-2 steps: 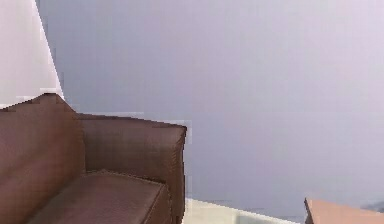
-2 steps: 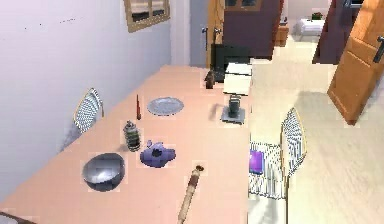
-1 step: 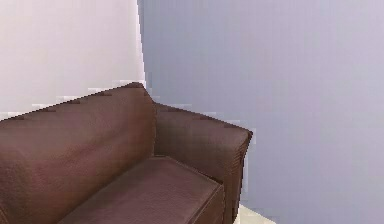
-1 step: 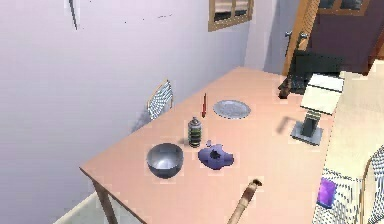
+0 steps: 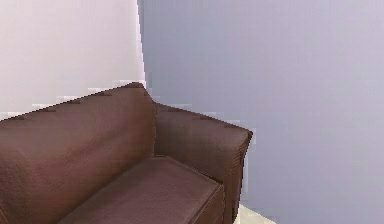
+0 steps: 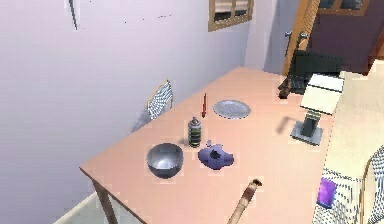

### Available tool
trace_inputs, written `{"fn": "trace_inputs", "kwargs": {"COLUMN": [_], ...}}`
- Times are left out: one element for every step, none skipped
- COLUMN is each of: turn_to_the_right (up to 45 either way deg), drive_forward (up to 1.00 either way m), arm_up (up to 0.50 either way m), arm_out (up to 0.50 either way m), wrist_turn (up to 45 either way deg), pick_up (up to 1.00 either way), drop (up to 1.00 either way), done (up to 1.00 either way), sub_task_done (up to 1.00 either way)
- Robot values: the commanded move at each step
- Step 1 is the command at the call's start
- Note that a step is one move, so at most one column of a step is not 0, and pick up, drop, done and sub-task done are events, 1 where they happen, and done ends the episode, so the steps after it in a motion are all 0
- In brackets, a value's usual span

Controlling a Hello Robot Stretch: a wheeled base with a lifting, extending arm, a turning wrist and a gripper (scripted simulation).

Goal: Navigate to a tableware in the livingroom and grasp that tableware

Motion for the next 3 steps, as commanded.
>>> {"fn": "trace_inputs", "kwargs": {"turn_to_the_right": [0.0, 0.0, 0.0], "drive_forward": [0.0, 0.0, 0.0], "arm_up": [0.36, 0.0, 0.0], "arm_out": [0.0, 0.3, 0.0], "wrist_turn": [0.0, 0.0, 45.0], "pick_up": [0.0, 0.0, 0.0], "drop": [0.0, 0.0, 0.0], "done": [0.0, 0.0, 0.0], "sub_task_done": [0.0, 0.0, 0.0]}}
